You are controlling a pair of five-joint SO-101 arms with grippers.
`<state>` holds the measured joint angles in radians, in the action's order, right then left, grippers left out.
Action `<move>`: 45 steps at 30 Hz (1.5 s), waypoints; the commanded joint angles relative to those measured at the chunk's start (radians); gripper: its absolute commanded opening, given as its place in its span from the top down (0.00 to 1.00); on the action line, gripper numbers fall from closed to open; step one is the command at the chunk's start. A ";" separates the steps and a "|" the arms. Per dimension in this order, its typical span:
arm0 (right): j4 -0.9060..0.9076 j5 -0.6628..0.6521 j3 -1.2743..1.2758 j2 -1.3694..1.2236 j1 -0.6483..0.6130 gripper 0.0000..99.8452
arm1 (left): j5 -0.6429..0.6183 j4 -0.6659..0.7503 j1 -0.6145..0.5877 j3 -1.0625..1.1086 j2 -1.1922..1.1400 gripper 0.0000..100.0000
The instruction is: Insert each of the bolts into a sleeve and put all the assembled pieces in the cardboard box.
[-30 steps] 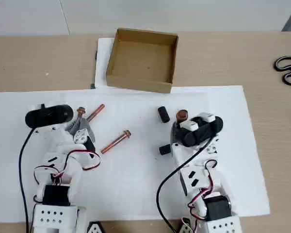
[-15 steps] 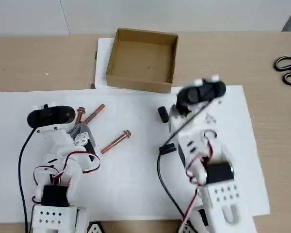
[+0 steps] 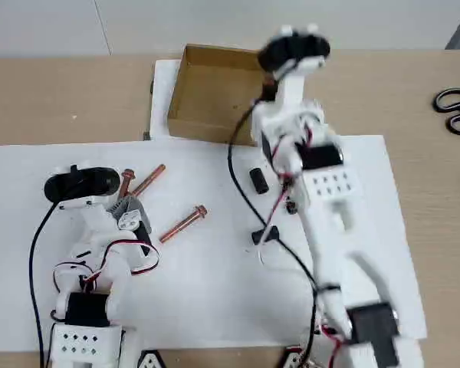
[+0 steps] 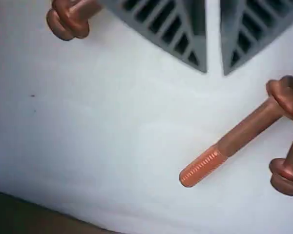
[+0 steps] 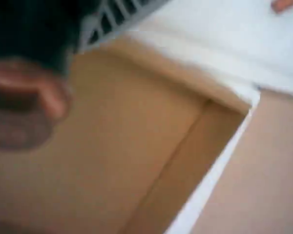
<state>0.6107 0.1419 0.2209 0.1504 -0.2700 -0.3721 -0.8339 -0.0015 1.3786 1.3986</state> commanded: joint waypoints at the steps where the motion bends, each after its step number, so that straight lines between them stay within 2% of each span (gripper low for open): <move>1: -0.030 0.009 -0.245 -0.108 -0.001 1.00 | 0.011 -0.003 0.003 -0.041 0.014 0.99; 6: -0.031 0.009 -0.394 -0.272 -0.001 1.00 | 0.008 -0.002 0.006 -0.041 0.014 0.99; 12: -0.084 0.008 -0.508 -0.441 0.004 1.00 | 0.006 -0.003 0.095 -0.041 0.014 0.99; 17: -0.171 -0.118 -0.601 -0.585 -0.010 1.00 | 0.006 -0.003 0.155 -0.041 0.014 0.99; 20: -0.162 -0.164 -0.660 -0.644 -0.025 1.00 | 0.011 -0.003 0.153 -0.041 0.014 0.99; 23: -0.119 -0.193 -0.683 -0.676 -0.035 0.97 | 0.012 -0.003 0.152 -0.041 0.014 0.99; 29: 0.012 -0.190 -0.684 -0.680 -0.030 0.78 | 0.012 -0.003 0.155 -0.041 0.014 0.99; 35: 0.114 -0.186 -0.687 -0.641 -0.005 0.83 | 0.012 -0.002 0.149 -0.041 0.014 0.99; 39: 0.232 -0.155 -0.686 -0.539 -0.002 0.87 | 0.012 -0.002 0.149 -0.041 0.014 0.99; 45: 0.463 -0.098 -0.686 -0.430 -0.005 0.88 | 0.008 0.002 0.149 -0.041 0.014 0.99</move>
<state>0.9743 0.0161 -0.4189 -0.3790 -0.2823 -0.3659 -0.8339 0.1488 1.3786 1.3986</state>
